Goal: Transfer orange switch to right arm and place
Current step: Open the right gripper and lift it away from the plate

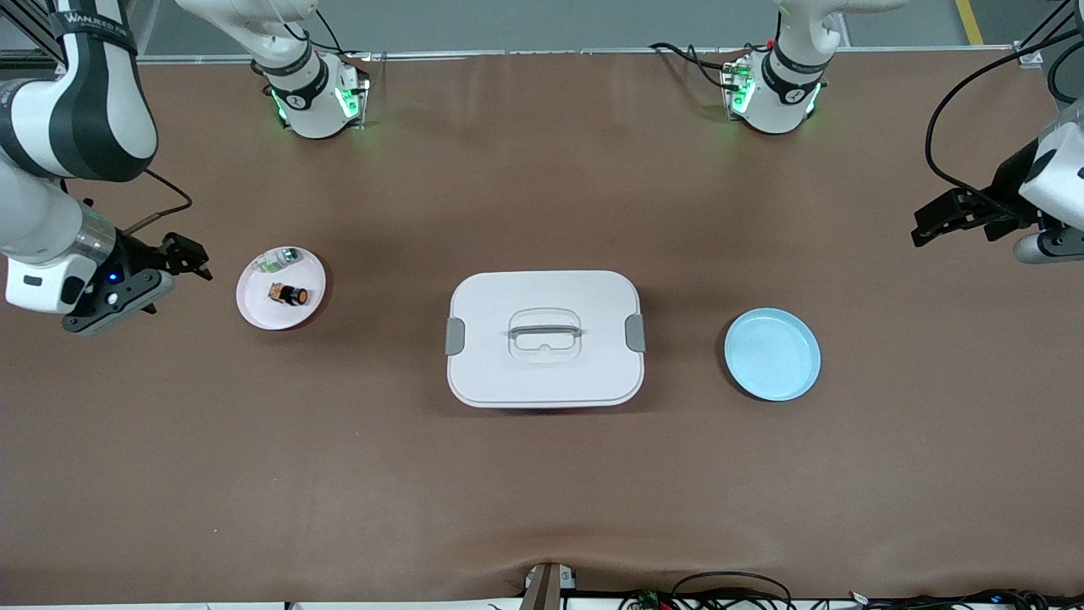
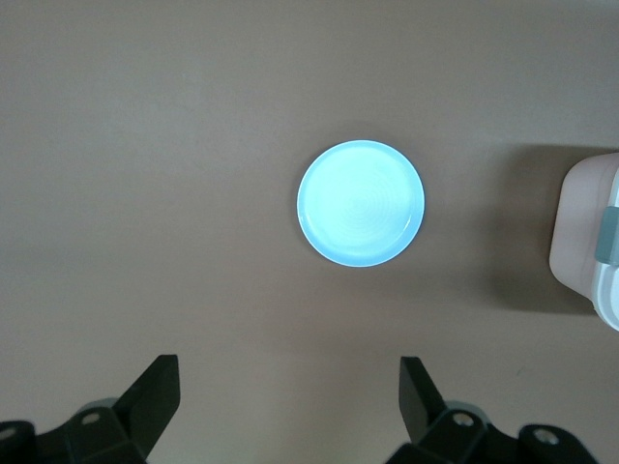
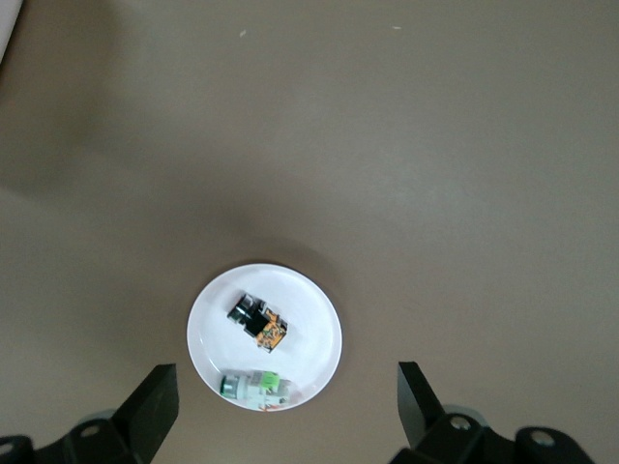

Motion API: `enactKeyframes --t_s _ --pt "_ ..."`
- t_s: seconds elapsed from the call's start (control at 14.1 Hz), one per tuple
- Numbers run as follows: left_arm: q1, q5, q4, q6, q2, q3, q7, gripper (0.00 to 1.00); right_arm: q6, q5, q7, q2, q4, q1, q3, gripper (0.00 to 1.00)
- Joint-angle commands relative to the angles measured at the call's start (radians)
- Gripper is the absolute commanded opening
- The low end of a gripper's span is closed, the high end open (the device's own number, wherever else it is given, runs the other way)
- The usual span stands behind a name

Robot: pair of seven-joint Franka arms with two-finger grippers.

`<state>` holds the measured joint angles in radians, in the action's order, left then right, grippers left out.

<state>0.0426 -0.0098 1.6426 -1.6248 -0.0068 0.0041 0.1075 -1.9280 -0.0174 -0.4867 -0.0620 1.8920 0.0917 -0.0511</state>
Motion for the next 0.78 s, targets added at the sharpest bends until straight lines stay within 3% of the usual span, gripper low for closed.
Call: enactKeyframes --t_s 0.0,0.35,0.71 --pt "-0.003 0.008 -0.035 0.026 0.016 -0.004 -0.003 1.0 0.027 0.017 0.308 -0.016 -0.085 0.004 -0.018 1.0" --pt "-0.003 0.008 -0.046 0.023 0.016 -0.004 -0.002 1.0 0.136 0.02 0.399 -0.019 -0.281 0.008 -0.01 1.0" --pt "-0.001 0.008 -0.046 0.023 0.016 -0.004 -0.002 1.0 0.155 0.073 0.401 -0.021 -0.356 0.025 -0.009 1.0"
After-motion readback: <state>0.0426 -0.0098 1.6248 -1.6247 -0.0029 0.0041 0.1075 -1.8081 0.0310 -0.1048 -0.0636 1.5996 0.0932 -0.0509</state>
